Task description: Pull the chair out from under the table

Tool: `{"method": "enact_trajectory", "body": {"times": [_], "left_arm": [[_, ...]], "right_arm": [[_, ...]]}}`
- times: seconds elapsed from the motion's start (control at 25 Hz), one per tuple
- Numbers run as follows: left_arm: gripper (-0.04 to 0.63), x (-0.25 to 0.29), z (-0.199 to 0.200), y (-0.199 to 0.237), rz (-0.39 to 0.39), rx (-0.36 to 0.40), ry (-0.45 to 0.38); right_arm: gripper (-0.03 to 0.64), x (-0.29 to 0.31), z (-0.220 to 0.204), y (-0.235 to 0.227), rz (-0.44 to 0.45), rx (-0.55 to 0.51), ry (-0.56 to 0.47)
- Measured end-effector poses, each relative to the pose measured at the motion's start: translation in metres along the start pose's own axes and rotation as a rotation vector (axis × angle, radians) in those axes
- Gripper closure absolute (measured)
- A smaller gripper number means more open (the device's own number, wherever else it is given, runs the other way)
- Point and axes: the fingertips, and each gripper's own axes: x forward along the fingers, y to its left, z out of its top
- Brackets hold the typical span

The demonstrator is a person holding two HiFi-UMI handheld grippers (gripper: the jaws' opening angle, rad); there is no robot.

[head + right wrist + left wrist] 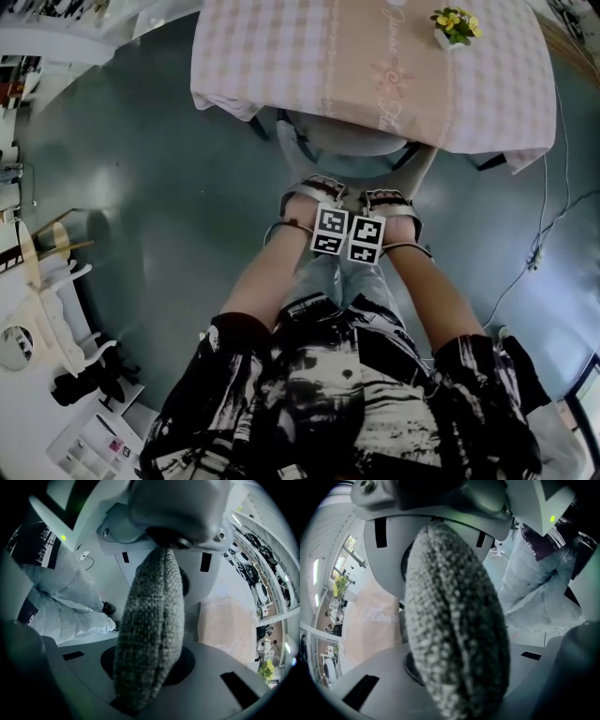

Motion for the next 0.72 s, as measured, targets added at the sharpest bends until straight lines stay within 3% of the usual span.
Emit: {"method": "enact_trajectory", "body": {"times": [0.72], "left_arm": [[0.5, -0.022, 0.018, -0.097, -0.012, 0.103, -0.04]], "right_arm": [[0.563, -0.021, 0.041, 0.092, -0.001, 0.113, 0.036]]}}
